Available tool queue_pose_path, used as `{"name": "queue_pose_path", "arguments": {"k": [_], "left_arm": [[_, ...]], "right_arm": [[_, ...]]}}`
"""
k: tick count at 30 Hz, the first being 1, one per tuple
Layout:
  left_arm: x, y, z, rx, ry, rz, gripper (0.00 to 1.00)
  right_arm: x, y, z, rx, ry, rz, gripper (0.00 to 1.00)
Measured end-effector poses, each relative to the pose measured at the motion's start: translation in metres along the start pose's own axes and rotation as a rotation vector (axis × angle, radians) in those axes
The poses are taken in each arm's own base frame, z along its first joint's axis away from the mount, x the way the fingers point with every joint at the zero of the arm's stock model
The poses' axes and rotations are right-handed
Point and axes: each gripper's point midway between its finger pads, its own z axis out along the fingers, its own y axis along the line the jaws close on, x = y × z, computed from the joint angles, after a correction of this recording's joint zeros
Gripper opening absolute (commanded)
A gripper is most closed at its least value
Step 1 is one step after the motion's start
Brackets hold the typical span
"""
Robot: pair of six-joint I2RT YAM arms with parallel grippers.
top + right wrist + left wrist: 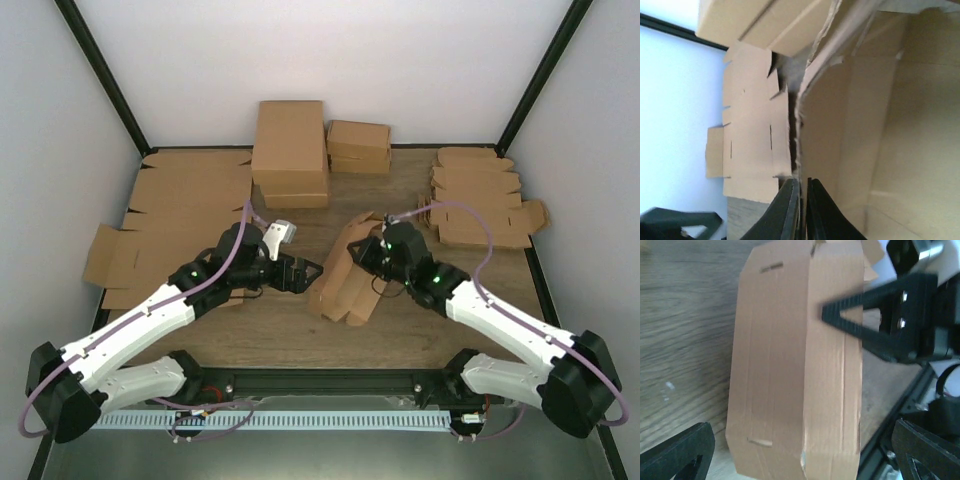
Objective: Fold the paper box
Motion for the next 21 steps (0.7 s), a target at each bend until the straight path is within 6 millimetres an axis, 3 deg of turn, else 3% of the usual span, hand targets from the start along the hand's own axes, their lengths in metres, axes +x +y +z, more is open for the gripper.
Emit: {"name": "queue_pose_path", "arguments": {"k": [3, 8, 16, 21], "left_arm": [[-0.002, -0.014, 0.002, 0.078, 0.016, 0.002, 1.0], [0.002, -0.03, 0.01, 0.177, 0.064, -0.012, 1.0], [0.011, -0.045, 0.014, 0.274, 0.131, -0.04, 1.0], [0.011, -0.042, 0.014, 0.27, 0.132, -0.048, 1.0]], "right_arm": [[-0.023, 0.024, -0.017, 0.054, -0.046, -0.026, 0.15], [-0.046, 0.045, -0.042, 0.154, -0.076, -0.029, 0.1], [-0.019, -0.006, -0.042, 0.385, 0.037, 0.045, 0.03], [-0.003, -0.022, -0.022, 0.401, 0.097, 0.065, 0.02]]}}
